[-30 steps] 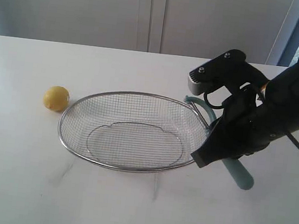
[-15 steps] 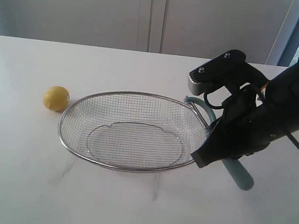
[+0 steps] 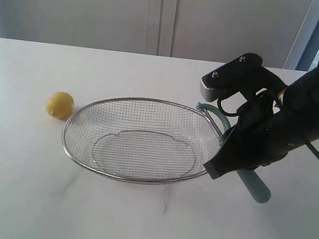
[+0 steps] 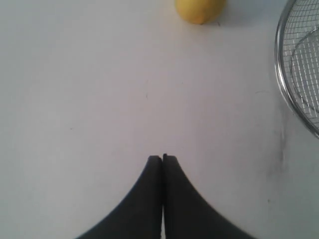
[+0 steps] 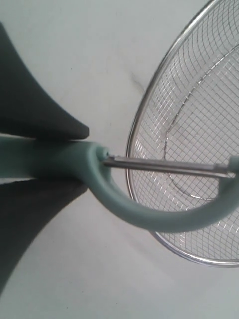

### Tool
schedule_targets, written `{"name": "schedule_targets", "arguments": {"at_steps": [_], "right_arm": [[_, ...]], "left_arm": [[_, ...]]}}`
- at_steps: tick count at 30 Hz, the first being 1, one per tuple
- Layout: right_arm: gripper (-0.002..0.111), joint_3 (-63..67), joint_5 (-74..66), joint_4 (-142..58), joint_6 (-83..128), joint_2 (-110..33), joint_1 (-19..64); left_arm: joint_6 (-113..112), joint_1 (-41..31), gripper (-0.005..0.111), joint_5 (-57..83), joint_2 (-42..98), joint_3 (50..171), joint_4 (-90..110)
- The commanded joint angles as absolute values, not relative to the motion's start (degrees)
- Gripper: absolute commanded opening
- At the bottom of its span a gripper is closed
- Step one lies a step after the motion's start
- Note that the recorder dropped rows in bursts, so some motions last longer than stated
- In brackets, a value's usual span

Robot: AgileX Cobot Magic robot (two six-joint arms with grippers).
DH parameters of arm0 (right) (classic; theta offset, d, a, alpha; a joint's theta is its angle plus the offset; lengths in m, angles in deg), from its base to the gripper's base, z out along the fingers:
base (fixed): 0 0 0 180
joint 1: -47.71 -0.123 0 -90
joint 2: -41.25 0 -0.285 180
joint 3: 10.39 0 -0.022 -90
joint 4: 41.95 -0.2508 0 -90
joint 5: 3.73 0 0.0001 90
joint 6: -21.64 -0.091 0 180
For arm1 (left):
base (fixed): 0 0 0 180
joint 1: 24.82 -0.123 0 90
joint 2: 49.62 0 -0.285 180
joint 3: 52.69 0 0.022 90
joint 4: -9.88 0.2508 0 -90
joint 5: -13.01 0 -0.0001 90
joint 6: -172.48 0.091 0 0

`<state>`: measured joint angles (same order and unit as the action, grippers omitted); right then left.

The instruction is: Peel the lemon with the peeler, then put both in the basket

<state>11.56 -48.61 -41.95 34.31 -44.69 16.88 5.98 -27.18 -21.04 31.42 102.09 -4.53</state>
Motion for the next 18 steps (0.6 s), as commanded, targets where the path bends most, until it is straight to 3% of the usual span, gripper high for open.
{"name": "schedule_targets", "arguments": {"at_steps": [1, 18], "right_arm": [[0.0, 11.2, -48.3, -42.5, 34.7, -44.6, 17.0], [0.0, 11.2, -47.7, -42.6, 34.7, -45.0, 17.0]], "left_arm": [[7.5, -25.8, 0.0, -21.5, 35.1, 104.9, -6.1], [7.9, -17.3, 0.0, -18.4, 53.8, 119.3, -6.2]]}}
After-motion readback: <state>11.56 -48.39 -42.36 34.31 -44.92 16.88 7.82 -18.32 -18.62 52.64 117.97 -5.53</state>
